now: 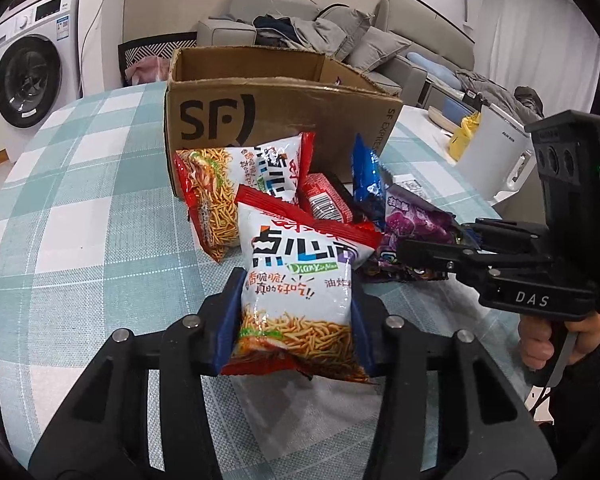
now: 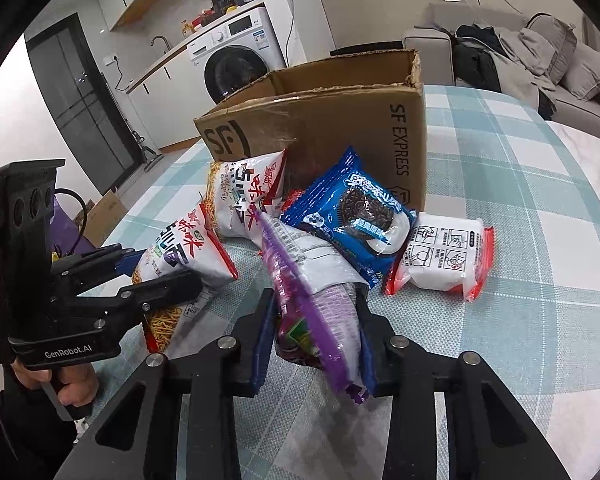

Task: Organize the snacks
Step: 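Grasp the noodle bag with the left tool while the right tool grasps the purple snack bag, then lift both held bags and carry them over the cardboard box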

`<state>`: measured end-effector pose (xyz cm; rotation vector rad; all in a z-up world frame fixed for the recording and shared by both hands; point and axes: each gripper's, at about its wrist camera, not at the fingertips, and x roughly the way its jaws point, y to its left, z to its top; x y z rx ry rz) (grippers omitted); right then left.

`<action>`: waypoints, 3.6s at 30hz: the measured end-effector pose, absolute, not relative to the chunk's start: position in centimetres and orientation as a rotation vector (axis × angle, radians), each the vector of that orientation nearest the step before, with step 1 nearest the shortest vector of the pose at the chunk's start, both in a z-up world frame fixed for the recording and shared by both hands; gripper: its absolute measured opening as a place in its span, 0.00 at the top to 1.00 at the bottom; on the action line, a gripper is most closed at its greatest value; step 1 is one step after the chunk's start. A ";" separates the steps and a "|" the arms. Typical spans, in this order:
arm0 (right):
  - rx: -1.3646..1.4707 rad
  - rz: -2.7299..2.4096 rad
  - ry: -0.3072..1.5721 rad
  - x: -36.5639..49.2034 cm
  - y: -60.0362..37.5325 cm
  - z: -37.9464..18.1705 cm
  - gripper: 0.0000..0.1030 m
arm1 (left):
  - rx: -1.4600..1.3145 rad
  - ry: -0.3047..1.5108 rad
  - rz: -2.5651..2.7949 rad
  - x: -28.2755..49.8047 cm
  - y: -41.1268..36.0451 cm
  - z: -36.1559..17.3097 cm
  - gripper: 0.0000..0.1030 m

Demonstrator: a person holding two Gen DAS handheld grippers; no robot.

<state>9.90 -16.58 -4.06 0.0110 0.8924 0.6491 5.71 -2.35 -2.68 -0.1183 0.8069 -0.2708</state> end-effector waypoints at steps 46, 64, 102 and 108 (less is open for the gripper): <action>0.079 0.632 0.617 8.6 -19.4 8.2 0.69 | -0.120 0.569 -0.166 5.8 -1.5 11.0 0.57; 0.088 0.624 0.610 13.4 -17.4 8.9 0.69 | -0.124 0.580 -0.160 12.2 -1.3 11.2 0.57; 0.129 0.572 0.664 21.9 -15.3 6.5 0.69 | -0.126 0.640 -0.132 23.0 0.5 6.8 0.57; 0.133 0.586 0.693 23.1 -14.7 5.5 0.69 | -0.096 0.655 -0.121 24.0 0.1 5.9 0.57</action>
